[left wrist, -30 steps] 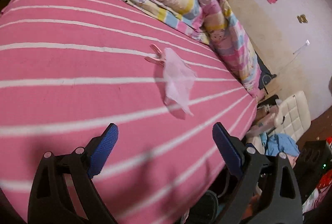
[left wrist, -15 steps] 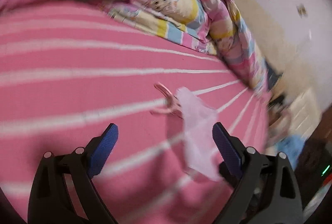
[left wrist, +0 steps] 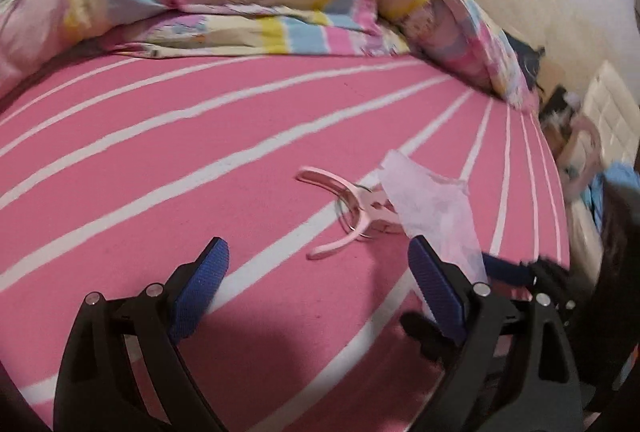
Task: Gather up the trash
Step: 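Grasp the pink clothes clip with left tool while right grasps pink tissue, then carry the pink clip and pink tissue over the black bin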
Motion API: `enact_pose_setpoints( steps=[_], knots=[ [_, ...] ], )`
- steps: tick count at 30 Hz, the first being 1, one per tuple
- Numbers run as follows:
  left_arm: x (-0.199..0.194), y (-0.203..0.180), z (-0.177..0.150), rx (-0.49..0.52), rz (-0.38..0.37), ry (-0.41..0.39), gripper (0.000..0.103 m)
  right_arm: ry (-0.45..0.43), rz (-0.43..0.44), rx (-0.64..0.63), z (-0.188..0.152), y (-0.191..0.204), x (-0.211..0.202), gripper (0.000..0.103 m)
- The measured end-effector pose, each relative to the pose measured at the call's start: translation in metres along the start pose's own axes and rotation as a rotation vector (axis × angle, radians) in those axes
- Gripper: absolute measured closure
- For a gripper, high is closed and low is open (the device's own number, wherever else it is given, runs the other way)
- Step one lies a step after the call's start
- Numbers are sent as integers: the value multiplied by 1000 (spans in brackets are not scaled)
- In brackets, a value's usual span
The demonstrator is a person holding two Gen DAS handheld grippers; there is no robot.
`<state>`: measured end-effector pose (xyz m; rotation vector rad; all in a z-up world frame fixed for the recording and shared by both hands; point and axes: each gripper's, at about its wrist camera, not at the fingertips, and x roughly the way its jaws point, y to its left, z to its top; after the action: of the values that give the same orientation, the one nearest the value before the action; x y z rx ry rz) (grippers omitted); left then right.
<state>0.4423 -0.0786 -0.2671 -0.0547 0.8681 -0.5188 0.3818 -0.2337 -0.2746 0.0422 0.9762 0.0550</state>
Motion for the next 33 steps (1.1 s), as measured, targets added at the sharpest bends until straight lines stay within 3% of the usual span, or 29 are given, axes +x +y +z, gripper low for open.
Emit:
enact_pose_setpoints(
  steps=[2,3,5,8,10,13,16,18,20,26,33],
  knots=[
    [3,-1,2,6,-11,2,16,-3,-17,-4,0,-6,0,38],
    [5,-1,4,5,-23,2,19,-4,-23,-3,1,-7,0,43],
    [10,-1,8,4,-27,6,28,-4,-39,3,0,-12,0,64],
    [18,-7,11,37,-28,20,41,-3,-42,16,1,-18,-2,84],
    [22,-12,12,66,-30,36,49,-1,-32,29,2,-22,-2,89],
    [24,-16,11,86,-29,46,58,5,-9,52,4,-27,-4,90],
    [24,-15,10,83,-35,52,67,7,10,54,4,-27,-5,97],
    [24,-15,9,84,-22,55,78,5,24,60,3,-28,-7,100],
    [23,-14,6,71,-9,58,97,1,42,70,3,-29,-9,100],
    [6,-15,-4,26,7,47,98,-21,89,82,5,-24,-20,101],
    [-42,-22,-27,-89,-31,59,99,-32,184,102,-5,-11,-50,101]
  ],
)
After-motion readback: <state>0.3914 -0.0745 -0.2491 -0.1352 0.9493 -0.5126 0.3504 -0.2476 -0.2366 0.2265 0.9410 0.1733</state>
